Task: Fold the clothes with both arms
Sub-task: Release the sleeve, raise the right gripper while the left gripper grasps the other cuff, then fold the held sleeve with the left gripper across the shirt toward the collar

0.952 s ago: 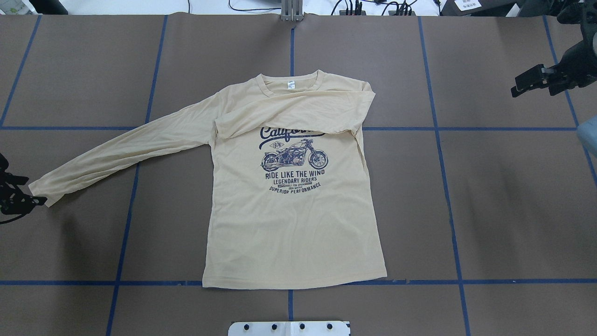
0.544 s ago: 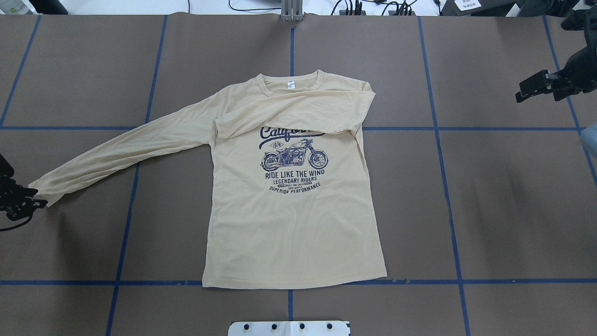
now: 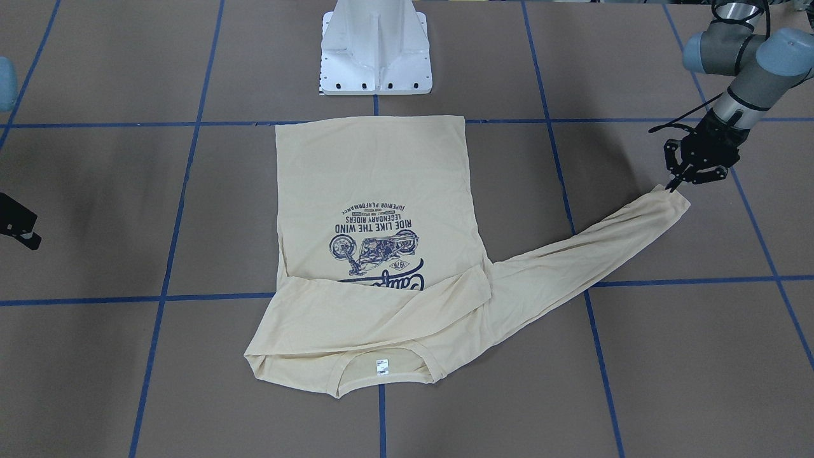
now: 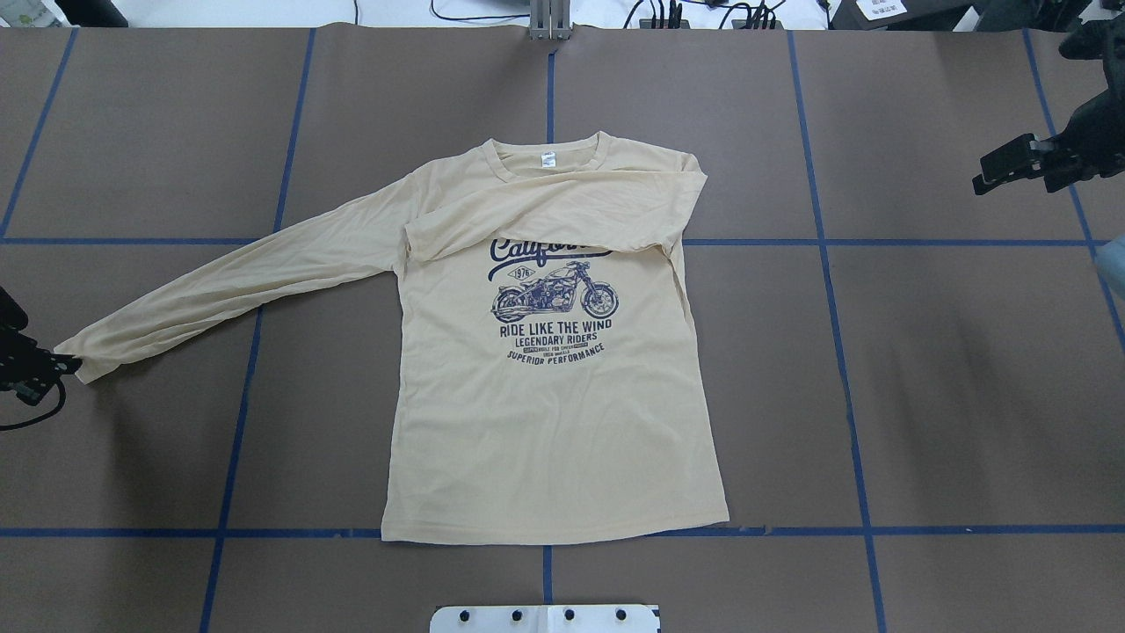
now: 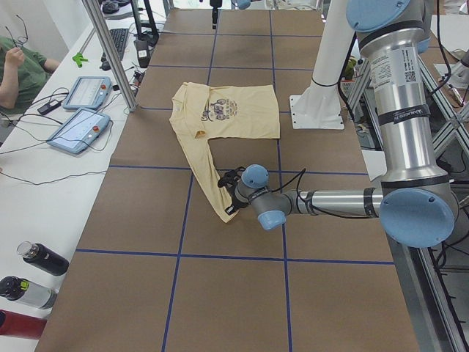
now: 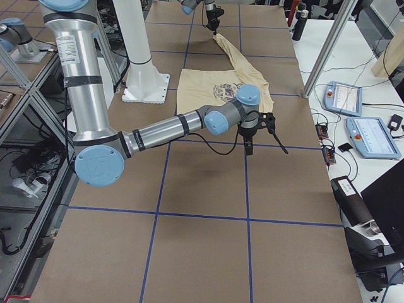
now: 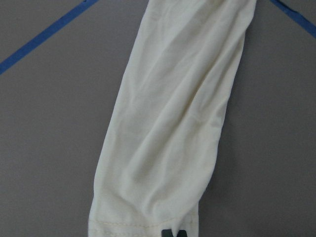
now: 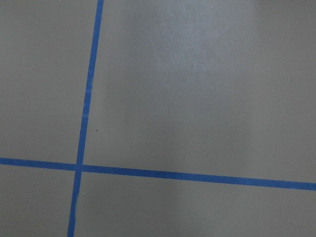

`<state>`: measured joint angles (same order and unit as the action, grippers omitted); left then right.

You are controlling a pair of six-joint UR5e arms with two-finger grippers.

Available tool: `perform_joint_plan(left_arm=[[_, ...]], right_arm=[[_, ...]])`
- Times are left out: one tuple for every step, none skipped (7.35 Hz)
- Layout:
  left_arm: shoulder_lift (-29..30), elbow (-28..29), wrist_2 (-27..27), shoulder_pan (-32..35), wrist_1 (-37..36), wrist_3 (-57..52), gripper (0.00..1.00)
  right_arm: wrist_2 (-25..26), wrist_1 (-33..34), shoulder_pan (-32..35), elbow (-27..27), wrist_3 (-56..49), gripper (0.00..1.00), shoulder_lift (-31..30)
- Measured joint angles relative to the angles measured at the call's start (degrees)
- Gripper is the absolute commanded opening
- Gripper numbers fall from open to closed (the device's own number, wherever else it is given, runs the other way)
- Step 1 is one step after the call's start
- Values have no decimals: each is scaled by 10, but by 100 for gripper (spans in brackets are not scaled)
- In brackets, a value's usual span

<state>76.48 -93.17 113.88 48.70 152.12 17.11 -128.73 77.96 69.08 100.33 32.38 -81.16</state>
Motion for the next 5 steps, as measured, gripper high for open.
perform_joint_plan(left_arm=[[4, -14, -2, 2, -4, 0, 0], [16, -41, 4, 6, -31, 0, 0], [43, -77, 10, 14, -95, 0, 0], [85, -120, 14, 21, -188, 2, 0], [145, -157, 15, 24, -301, 4, 0]], right_arm=[[0, 0, 0, 0, 0, 100, 0], [0, 0, 0, 0, 1, 100, 0], [1, 0, 0, 0, 1, 100, 0], [1, 0, 0, 0, 2, 100, 0], [1, 0, 0, 0, 3, 100, 0]])
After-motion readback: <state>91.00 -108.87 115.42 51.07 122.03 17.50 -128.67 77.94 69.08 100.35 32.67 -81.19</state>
